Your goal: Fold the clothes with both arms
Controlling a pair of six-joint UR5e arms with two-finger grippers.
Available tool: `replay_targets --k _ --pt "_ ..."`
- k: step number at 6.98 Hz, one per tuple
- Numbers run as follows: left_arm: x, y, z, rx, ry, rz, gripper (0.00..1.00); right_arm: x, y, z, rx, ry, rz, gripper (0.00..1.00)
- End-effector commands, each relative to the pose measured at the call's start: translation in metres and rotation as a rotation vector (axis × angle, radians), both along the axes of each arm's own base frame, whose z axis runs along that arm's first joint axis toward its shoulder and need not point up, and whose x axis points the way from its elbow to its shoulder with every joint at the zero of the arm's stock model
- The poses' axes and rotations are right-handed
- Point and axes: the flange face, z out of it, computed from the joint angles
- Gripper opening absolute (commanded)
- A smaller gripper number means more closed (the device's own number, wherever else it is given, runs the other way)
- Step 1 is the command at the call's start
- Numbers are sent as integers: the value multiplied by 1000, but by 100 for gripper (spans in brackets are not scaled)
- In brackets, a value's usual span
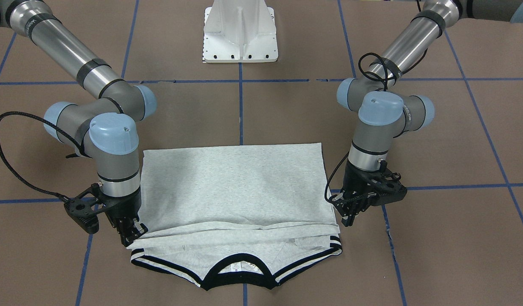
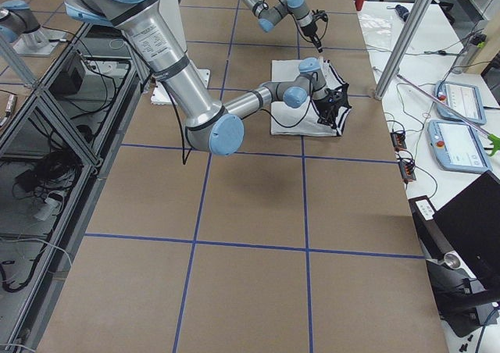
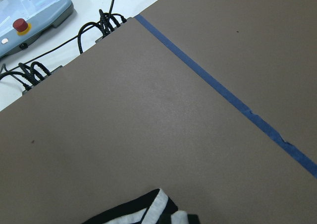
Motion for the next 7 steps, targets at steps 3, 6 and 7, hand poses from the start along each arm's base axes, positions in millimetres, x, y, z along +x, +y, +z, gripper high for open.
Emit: replay_targets --k 3,6,7 --pt "-14 0 -6 81 58 136 100 53 91 -11 41 -173 -134 100" --pt "-36 26 -28 44 254 65 100 24 194 5 -63 -259 -160 100" --pt "-44 37 -32 89 304 72 100 19 212 23 -86 -244 -173 100"
